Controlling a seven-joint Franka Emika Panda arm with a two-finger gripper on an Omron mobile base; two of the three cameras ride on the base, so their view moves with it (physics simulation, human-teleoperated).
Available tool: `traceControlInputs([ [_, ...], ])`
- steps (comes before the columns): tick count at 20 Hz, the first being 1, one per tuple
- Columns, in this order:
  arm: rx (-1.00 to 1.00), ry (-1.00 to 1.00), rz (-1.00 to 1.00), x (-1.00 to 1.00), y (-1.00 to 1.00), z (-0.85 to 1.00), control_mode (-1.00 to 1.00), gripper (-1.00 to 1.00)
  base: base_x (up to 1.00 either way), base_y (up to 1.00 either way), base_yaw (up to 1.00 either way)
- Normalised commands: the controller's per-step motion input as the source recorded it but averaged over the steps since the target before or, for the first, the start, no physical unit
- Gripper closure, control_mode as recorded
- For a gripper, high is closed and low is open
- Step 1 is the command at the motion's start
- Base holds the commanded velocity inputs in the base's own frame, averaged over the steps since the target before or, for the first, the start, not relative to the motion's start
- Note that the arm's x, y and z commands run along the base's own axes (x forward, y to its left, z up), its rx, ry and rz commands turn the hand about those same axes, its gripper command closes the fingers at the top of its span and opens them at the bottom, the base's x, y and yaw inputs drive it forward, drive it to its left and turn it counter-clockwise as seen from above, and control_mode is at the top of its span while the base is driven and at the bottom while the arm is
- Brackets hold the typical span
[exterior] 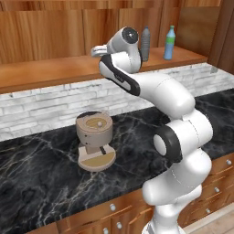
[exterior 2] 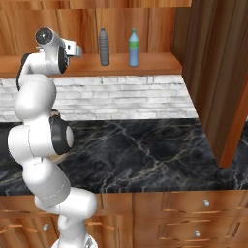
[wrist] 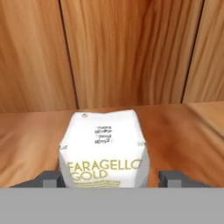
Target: Pick the bottled water, boxed drink, bottled water from the counter and place them in the open cabinet.
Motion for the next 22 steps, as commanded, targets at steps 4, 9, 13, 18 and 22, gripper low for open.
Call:
traceControlInputs([
  [4, 0.0, 0.0, 0.0, -0.16, 0.0, 0.0, -1.0, -1.0, 0.0, 0.0, 0.0],
  [9, 0.02, 0.0, 0.0, -0.78, -0.06, 0.0, -1.0, -1.0, 0.0, 0.0, 0.0],
  [13, 0.05, -0.01, 0.0, -1.0, -0.23, 0.0, -1.0, -1.0, 0.0, 0.0, 0.0],
  [18, 0.02, 0.0, 0.0, -1.0, -0.32, 0.0, -1.0, -1.0, 0.0, 0.0, 0.0],
  [22, 0.0, 0.0, 0.0, -1.0, -0.35, -0.09, -1.0, -1.0, 0.0, 0.0, 0.0],
])
